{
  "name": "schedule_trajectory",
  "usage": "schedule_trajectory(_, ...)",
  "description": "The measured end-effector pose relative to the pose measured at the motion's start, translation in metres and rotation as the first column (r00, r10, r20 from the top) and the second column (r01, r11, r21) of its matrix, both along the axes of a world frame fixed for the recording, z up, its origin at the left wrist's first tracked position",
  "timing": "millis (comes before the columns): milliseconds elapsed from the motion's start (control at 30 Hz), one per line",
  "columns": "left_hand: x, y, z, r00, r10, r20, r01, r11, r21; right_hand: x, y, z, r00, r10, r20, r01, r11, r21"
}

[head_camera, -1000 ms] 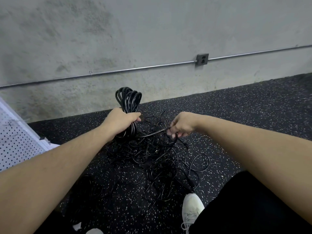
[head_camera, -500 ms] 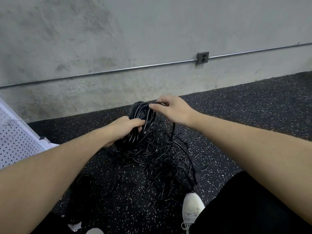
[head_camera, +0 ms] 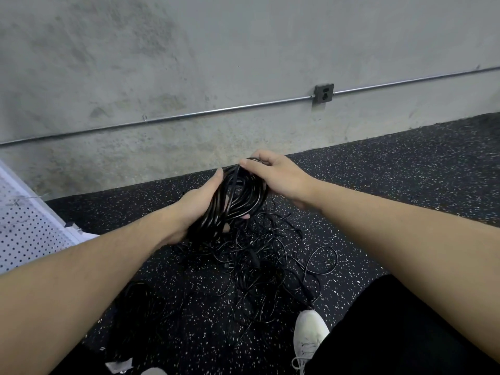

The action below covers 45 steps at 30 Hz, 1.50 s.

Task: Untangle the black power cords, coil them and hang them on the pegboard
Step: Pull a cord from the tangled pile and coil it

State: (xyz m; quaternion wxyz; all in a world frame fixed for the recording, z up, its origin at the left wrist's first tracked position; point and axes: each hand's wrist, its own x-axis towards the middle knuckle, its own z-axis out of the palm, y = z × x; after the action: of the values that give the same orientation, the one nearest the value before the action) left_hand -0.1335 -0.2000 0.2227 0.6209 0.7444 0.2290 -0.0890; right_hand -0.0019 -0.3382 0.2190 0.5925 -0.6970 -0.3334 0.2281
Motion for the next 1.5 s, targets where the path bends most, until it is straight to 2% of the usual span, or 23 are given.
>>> schedule_trajectory(67,-0.001,0.002,0.000,1.000,-0.028,0.000,0.028,1.000,-0.004,0.001,-0.002,0.000,1.000,0.001,0.013,-0.001,1.000,-0.008)
schedule_trajectory(200,-0.004,0.007,-0.006,0.964,-0.263,-0.046,0.266,0.960,0.084,-0.002,0.003,0.000,0.991,0.046,0.122,-0.033,0.995,-0.099)
schedule_trajectory(267,-0.004,0.009,-0.010,0.948,-0.315,-0.049,0.318,0.942,0.103,-0.005,0.003,0.002,0.985,0.068,0.157,-0.046,0.990,-0.137)
schedule_trajectory(333,-0.002,0.010,-0.012,0.949,-0.313,-0.035,0.315,0.945,0.085,-0.005,0.003,0.002,0.981,0.080,0.178,-0.041,0.976,-0.215)
schedule_trajectory(467,-0.004,0.011,-0.015,0.957,-0.286,-0.052,0.289,0.955,0.072,-0.004,0.000,-0.004,0.992,0.113,0.062,-0.089,0.947,-0.307)
schedule_trajectory(600,-0.001,0.013,-0.018,0.985,-0.174,-0.005,0.174,0.982,0.076,-0.004,0.002,-0.001,0.991,0.026,0.133,0.000,0.981,-0.196)
schedule_trajectory(733,0.003,0.015,-0.016,0.996,-0.053,0.074,0.052,0.999,0.013,-0.002,0.008,0.002,0.978,-0.066,0.199,0.093,0.987,-0.130)
schedule_trajectory(900,0.003,0.019,-0.014,0.975,-0.219,0.027,0.211,0.961,0.178,-0.002,0.001,0.001,0.974,-0.001,0.225,0.036,0.988,-0.148)
schedule_trajectory(1033,0.007,0.033,-0.007,0.960,-0.278,-0.033,0.270,0.890,0.368,0.002,-0.004,0.017,0.949,0.033,0.313,0.020,0.986,-0.164)
schedule_trajectory(1133,0.009,0.034,-0.001,0.905,-0.407,-0.124,0.419,0.799,0.431,0.001,-0.007,0.027,0.951,0.122,0.283,-0.055,0.970,-0.235)
schedule_trajectory(1300,0.003,0.027,-0.009,0.801,-0.497,-0.332,0.593,0.590,0.548,0.006,-0.012,0.028,0.899,0.332,0.286,-0.185,0.879,-0.440)
schedule_trajectory(1367,0.002,0.024,-0.010,0.798,-0.492,-0.348,0.595,0.550,0.587,0.003,-0.011,0.025,0.900,0.308,0.309,-0.166,0.897,-0.410)
schedule_trajectory(1467,0.003,0.012,-0.002,0.764,-0.568,-0.305,0.594,0.437,0.676,0.002,-0.006,0.024,0.941,0.211,0.264,-0.147,0.960,-0.240)
schedule_trajectory(1500,0.003,0.009,0.000,0.760,-0.591,-0.271,0.579,0.426,0.695,0.001,-0.005,0.025,0.947,0.194,0.256,-0.143,0.968,-0.206)
